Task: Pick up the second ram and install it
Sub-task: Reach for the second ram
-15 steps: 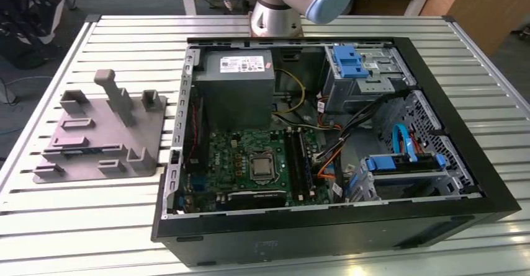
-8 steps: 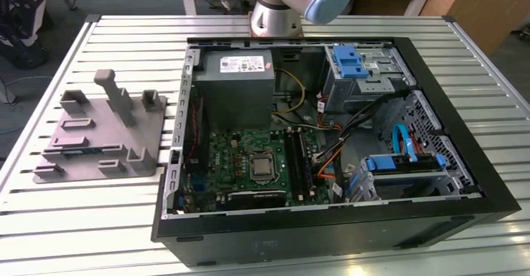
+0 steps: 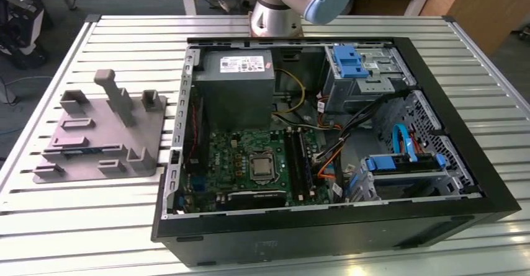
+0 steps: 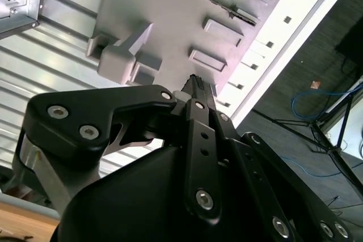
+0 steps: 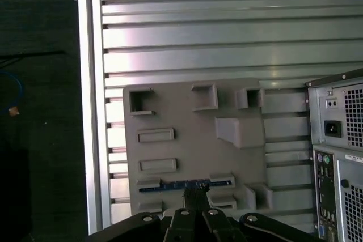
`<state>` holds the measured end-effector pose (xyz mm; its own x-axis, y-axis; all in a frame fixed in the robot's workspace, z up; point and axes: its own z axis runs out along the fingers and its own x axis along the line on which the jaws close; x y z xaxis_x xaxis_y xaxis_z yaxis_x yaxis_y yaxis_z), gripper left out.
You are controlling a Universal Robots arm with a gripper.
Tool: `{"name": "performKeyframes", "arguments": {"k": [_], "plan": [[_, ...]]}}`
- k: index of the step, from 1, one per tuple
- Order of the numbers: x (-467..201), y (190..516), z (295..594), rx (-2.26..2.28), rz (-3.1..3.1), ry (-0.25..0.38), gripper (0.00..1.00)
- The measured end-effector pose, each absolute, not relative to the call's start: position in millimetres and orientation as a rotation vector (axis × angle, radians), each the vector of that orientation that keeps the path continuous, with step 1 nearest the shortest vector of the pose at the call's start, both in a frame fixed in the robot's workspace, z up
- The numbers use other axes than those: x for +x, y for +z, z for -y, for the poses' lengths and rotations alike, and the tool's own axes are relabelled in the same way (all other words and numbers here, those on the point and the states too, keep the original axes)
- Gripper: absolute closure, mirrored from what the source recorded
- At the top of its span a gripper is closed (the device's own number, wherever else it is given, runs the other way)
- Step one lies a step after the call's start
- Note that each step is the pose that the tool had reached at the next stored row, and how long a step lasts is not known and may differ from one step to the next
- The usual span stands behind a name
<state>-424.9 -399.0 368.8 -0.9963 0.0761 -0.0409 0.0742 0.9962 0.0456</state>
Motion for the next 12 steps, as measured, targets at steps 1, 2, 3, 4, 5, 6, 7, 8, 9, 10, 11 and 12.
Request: {"name": "performKeyframes", "arguments": {"k": [1,2,3,4,5,6,7,8,9,10,11,12], "plan": [[-425,367,399,0.117,-3.096,0.068,0.9],[-425,365,399,0.117,-3.096,0.068,0.9],[-425,363,399,0.117,-3.096,0.068,0.9],[-426,362,399,0.117,-3.096,0.068,0.9],[-426,360,399,0.117,-3.096,0.068,0.9],[-426,358,399,0.117,-3.096,0.068,0.9],[-426,356,399,0.117,-3.096,0.068,0.9],[-426,354,399,0.117,-3.096,0.068,0.9],[-426,352,399,0.117,-3.096,0.068,0.9],[-426,351,399,0.117,-3.096,0.068,0.9],[-426,349,399,0.117,-3.096,0.068,0.9],[-426,347,399,0.117,-3.096,0.068,0.9]]}}
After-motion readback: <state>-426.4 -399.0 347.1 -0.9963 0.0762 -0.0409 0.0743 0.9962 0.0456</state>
